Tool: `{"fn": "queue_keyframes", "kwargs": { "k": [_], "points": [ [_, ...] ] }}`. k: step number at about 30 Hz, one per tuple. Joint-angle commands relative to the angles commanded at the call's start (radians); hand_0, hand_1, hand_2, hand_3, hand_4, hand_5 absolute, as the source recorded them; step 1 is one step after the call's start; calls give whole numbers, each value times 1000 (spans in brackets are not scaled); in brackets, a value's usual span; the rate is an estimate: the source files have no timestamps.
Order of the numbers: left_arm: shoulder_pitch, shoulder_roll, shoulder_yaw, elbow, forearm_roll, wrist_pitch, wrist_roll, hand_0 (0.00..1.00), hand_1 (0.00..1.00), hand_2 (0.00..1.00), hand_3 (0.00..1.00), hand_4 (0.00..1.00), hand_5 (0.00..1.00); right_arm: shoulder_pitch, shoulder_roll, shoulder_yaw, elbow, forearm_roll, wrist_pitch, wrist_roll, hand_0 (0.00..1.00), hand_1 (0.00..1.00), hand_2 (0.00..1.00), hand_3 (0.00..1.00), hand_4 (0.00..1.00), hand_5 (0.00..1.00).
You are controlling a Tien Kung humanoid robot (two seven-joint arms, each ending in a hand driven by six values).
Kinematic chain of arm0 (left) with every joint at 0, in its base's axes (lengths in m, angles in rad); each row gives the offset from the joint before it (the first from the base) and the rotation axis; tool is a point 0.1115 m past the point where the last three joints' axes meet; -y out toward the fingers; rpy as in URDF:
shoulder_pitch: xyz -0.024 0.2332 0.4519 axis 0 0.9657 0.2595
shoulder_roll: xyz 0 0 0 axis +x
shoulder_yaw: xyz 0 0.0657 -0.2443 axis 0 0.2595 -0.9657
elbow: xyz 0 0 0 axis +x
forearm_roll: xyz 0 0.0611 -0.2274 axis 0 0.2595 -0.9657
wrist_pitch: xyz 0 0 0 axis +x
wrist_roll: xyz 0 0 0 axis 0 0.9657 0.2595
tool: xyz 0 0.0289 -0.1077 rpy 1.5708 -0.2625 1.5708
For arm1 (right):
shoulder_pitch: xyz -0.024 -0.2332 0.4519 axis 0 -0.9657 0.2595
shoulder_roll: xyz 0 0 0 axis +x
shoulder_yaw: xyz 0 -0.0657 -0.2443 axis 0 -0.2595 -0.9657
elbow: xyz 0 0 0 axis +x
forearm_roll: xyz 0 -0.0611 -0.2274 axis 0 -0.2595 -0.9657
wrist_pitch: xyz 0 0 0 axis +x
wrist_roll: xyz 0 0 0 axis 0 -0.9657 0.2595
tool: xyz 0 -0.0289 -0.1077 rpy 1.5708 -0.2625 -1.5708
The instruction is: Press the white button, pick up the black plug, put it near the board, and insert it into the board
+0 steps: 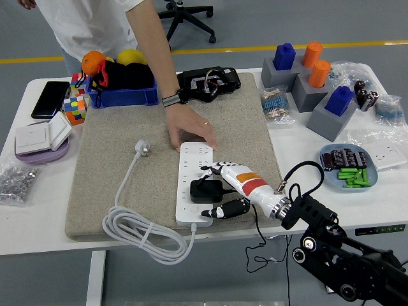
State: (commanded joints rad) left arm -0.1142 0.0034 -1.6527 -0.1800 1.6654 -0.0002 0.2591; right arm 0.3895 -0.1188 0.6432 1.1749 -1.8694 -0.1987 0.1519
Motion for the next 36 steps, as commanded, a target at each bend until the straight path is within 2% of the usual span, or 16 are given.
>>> {"fn": "queue_keyframes", "kwargs": {
  "k": [14,26,36],
  "points": [
    [1,0,1,0,0,0,1,466,497,507,578,566,279,-16,-8,61,38,7,3,8,885,872,835,858,998,357],
    [3,0,0,0,7,-1,3,466,495,506,576,566,280,-48,-25,155,144,1,-3,27,885,860,823,846,998,357],
    [2,0,10,0,1,-3,3,466,496,505,576,565,278,-88,-30,328,126,-26,-4,31,880,849,814,841,998,374]
  ]
}}
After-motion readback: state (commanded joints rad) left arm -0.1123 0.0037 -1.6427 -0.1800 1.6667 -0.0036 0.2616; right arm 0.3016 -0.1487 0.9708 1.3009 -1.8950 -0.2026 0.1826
